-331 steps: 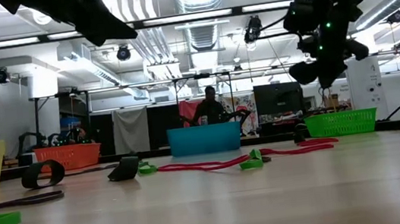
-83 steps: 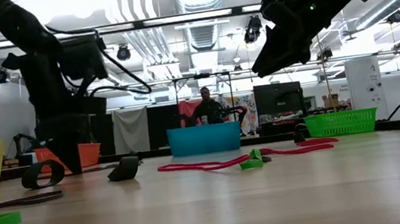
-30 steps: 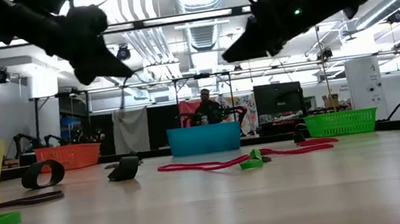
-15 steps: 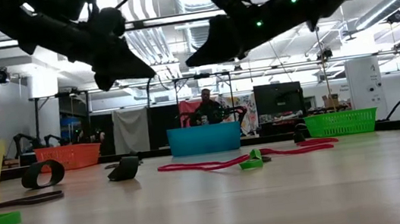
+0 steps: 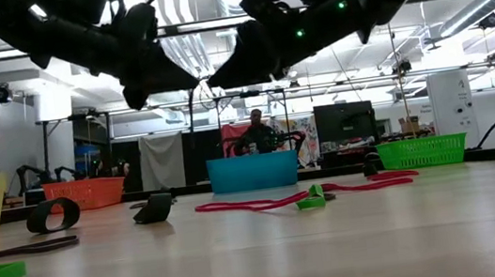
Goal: Sort rubber bands into baskets
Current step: Put the violet rubber band into the green bin
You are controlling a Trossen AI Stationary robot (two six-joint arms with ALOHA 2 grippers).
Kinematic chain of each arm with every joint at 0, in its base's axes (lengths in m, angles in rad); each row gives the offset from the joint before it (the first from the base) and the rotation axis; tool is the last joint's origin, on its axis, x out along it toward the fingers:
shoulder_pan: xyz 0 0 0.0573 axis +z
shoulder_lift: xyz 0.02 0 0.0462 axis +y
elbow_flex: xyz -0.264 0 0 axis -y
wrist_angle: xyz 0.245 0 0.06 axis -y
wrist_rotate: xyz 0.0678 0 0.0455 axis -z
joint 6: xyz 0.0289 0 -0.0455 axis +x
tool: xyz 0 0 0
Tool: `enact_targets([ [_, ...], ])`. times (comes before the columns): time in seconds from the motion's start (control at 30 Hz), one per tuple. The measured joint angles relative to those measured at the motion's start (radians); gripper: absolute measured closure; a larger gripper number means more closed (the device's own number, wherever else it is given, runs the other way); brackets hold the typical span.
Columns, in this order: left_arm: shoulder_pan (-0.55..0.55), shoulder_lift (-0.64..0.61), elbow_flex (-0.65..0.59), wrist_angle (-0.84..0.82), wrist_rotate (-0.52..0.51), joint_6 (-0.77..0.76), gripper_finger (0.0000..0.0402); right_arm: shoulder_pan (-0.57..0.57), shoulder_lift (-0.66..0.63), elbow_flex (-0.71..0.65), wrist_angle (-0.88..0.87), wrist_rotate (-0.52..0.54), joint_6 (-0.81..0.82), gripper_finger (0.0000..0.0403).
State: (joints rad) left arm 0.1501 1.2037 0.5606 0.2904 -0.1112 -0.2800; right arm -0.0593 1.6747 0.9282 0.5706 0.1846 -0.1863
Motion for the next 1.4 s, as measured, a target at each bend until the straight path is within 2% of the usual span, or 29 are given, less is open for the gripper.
enact_targets([
  [0.3, -0.001, 0.009, 0.000, 0.079, 0.076, -0.002, 0.0401, -0.008, 0.067, 0.102, 0.007, -0.001, -0.001, 0.0087],
  [0.5, -0.006, 0.011, 0.000, 0.110, 0.077, -0.002, 0.0401, -0.017, 0.102, 0.152, -0.034, -0.001, -0.004, 0.0118],
  [0.7, -0.006, 0.010, 0.000, 0.113, 0.077, 0.000, 0.0401, -0.023, 0.115, 0.160, -0.042, -0.001, 0.003, 0.0199],
  [0.97, -0.006, 0.009, 0.000, 0.124, 0.071, 0.006, 0.0400, -0.022, 0.115, 0.158, -0.042, -0.011, -0.022, 0.0370],
  [1.0, -0.006, 0.009, 0.000, 0.124, 0.071, 0.006, 0.0397, -0.022, 0.115, 0.158, -0.042, -0.012, -0.026, 0.0381],
  [1.13, -0.005, 0.009, 0.000, 0.114, 0.071, 0.006, 0.0366, -0.024, 0.115, 0.158, -0.044, -0.028, -0.014, 0.0392],
  [1.4, -0.001, 0.002, 0.000, 0.088, 0.068, 0.031, 0.0269, -0.031, 0.115, 0.172, -0.131, -0.031, 0.027, 0.0394],
])
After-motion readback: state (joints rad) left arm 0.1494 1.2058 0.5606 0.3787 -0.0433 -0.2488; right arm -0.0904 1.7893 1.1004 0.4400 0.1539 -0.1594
